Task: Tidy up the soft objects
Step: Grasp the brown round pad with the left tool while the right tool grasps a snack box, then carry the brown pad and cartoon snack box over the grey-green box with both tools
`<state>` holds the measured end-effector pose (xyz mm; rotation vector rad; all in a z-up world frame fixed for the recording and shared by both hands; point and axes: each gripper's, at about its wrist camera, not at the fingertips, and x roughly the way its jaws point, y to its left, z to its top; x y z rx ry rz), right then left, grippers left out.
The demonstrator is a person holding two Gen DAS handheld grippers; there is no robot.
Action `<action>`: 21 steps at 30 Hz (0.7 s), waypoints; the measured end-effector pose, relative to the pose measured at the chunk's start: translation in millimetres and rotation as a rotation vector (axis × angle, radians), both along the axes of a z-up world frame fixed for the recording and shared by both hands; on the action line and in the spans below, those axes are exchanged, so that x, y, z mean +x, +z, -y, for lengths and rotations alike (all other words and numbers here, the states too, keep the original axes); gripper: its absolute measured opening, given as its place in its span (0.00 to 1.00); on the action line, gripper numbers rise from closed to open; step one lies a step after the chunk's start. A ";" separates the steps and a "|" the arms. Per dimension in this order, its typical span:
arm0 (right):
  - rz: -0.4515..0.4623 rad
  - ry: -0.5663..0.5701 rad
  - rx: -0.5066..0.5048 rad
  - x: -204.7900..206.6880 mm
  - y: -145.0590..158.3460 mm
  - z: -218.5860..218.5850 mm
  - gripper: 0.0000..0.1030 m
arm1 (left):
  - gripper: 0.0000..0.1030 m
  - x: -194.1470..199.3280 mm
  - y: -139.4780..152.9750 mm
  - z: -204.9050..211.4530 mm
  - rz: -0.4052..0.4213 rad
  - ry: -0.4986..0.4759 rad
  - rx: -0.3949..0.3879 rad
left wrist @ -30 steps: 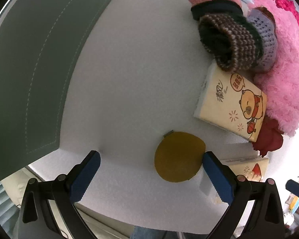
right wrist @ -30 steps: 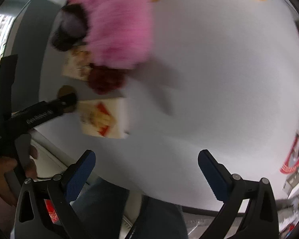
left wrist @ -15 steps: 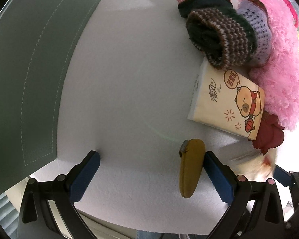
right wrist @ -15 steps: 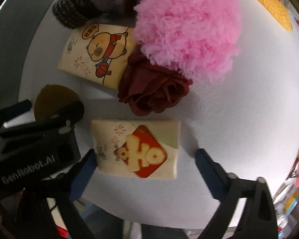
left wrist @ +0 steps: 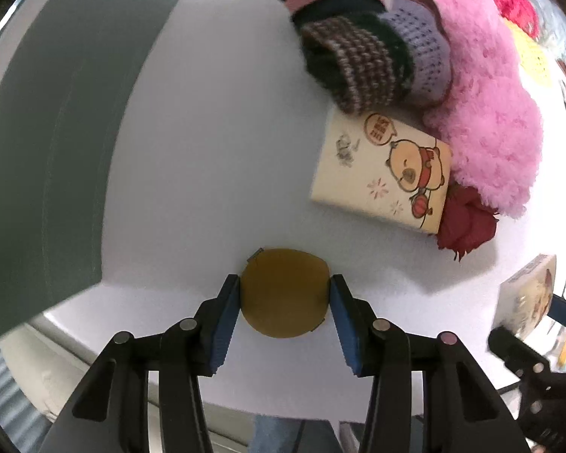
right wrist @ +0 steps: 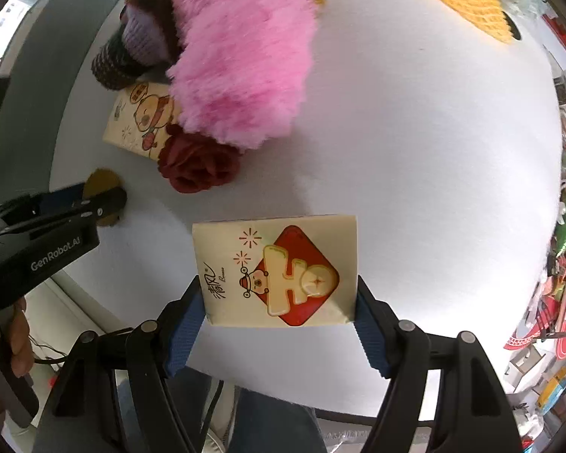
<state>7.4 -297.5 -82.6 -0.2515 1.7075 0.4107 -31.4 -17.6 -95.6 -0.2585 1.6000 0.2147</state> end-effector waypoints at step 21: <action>0.110 0.090 0.121 41.3 84.2 -44.0 0.74 | 0.47 -27.5 128.6 -0.6 0.260 0.023 0.059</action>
